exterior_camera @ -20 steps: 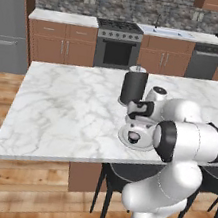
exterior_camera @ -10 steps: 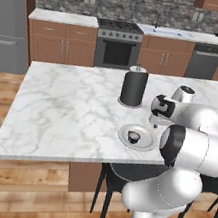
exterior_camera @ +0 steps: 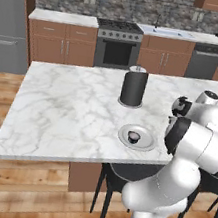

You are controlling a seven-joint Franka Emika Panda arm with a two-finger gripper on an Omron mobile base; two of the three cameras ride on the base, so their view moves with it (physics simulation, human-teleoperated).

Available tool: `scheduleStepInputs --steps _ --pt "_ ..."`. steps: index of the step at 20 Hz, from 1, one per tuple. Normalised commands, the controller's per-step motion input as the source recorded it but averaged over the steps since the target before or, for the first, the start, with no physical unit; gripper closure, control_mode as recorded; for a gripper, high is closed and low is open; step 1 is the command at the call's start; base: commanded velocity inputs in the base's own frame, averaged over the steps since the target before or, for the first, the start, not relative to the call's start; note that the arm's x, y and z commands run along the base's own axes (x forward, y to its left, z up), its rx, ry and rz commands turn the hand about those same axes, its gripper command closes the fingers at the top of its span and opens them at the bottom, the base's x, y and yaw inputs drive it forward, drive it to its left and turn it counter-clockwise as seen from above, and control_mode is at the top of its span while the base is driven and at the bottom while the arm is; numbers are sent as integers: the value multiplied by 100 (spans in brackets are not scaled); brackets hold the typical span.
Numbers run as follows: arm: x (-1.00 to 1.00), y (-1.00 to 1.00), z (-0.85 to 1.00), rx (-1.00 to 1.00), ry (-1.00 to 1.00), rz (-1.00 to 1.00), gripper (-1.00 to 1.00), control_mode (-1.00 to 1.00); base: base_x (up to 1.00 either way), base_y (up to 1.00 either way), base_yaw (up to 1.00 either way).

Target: Place two yogurt containers on each plate.

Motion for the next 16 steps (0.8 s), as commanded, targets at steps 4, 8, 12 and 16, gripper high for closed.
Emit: scheduleStepInputs --steps 4,8,12,16 --pt "24 -40 -2 0 0 0 -100 -100 0 0 0" --pt "43 -9 -1 0 0 0 -100 -100 0 0 0" --pt "29 -6 -15 0 1 0 -100 -100 0 0 0" --pt "34 0 -24 0 4 0 -100 -100 0 0 0"
